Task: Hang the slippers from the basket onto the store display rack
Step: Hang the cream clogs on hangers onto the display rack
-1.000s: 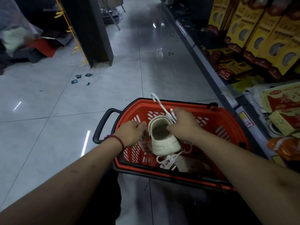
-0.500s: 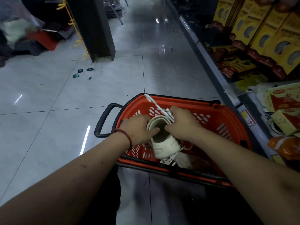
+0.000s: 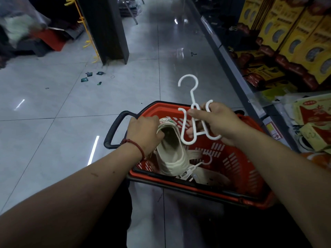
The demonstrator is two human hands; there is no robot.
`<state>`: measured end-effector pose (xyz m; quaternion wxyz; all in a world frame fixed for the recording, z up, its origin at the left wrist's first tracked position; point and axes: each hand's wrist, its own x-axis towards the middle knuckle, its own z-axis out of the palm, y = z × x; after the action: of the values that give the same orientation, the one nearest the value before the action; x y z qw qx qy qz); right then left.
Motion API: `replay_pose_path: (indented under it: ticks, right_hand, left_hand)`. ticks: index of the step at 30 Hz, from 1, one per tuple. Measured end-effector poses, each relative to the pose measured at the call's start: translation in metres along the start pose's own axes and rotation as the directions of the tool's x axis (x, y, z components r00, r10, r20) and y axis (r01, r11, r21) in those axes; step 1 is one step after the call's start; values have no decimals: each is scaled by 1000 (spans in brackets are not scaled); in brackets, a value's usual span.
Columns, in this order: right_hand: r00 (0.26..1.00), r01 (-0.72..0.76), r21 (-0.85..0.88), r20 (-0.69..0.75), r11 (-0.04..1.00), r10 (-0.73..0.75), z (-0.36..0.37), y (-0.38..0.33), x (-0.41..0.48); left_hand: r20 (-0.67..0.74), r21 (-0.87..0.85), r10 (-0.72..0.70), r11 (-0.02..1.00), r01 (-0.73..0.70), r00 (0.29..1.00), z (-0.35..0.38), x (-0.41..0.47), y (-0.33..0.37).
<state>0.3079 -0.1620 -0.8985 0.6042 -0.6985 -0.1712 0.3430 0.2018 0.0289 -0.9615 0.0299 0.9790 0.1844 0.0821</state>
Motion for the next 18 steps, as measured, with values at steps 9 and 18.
replay_pose_path:
  ticks: [9, 18]
  right_hand:
    - [963, -231, -123, 114, 965, 245, 2, 20, -1]
    - [994, -105, -124, -56, 987, 98, -1, 20, 11]
  left_hand:
    - [-214, 94, 98, 992, -79, 972, -9, 5, 8]
    - [-362, 165, 325, 945, -283, 874, -20, 3, 3]
